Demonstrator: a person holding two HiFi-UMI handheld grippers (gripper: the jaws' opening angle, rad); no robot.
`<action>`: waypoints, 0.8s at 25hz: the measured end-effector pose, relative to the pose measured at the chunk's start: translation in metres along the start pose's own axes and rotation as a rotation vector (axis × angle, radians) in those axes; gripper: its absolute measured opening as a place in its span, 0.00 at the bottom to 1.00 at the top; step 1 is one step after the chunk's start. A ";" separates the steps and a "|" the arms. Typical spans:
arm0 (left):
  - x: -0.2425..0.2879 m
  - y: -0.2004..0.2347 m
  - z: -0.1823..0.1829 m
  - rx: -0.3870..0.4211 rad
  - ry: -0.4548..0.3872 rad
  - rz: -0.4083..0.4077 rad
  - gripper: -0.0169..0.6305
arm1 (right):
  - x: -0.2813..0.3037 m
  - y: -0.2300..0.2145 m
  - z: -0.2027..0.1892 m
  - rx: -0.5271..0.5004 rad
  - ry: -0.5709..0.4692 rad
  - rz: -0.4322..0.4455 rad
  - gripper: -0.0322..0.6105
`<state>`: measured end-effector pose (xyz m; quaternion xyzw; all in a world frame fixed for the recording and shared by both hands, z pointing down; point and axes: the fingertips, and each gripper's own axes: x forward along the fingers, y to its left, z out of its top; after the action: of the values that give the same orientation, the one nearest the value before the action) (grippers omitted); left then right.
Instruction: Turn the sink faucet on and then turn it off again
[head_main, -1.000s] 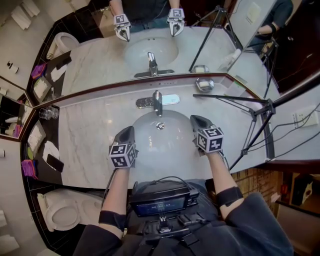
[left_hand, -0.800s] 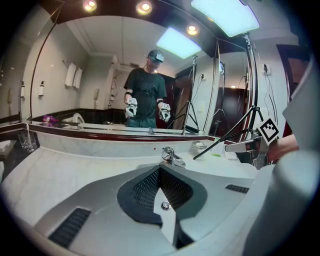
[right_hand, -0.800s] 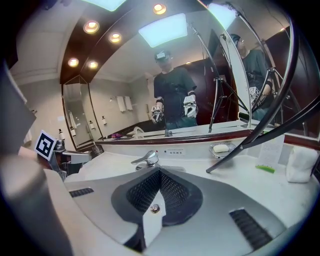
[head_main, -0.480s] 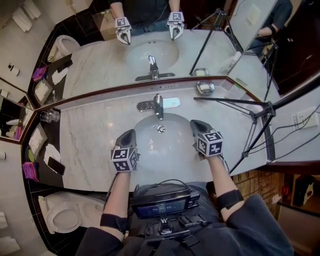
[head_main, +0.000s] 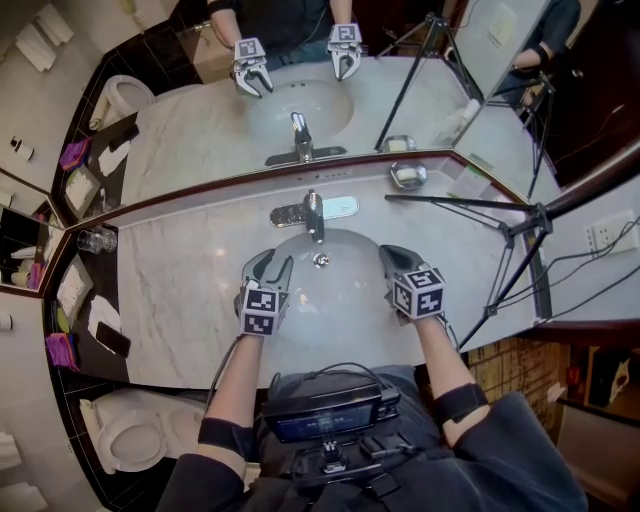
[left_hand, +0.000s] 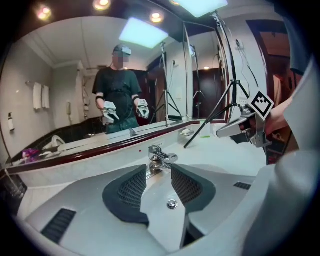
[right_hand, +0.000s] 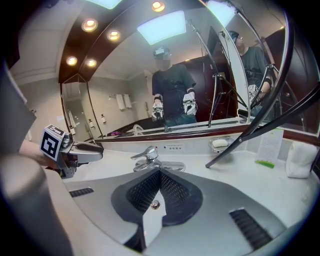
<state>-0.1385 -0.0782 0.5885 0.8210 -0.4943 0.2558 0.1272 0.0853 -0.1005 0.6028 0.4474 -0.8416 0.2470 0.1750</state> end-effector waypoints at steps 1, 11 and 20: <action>0.006 -0.002 0.000 0.037 0.012 -0.009 0.26 | 0.000 -0.001 -0.001 0.001 0.001 0.000 0.08; 0.070 -0.018 0.008 0.790 0.163 0.055 0.37 | 0.003 -0.007 -0.011 0.012 0.020 -0.014 0.08; 0.112 -0.024 0.010 0.940 0.191 0.040 0.37 | 0.002 -0.016 -0.023 0.018 0.043 -0.030 0.08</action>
<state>-0.0723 -0.1546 0.6423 0.7528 -0.3269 0.5282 -0.2178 0.0993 -0.0962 0.6261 0.4559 -0.8287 0.2614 0.1926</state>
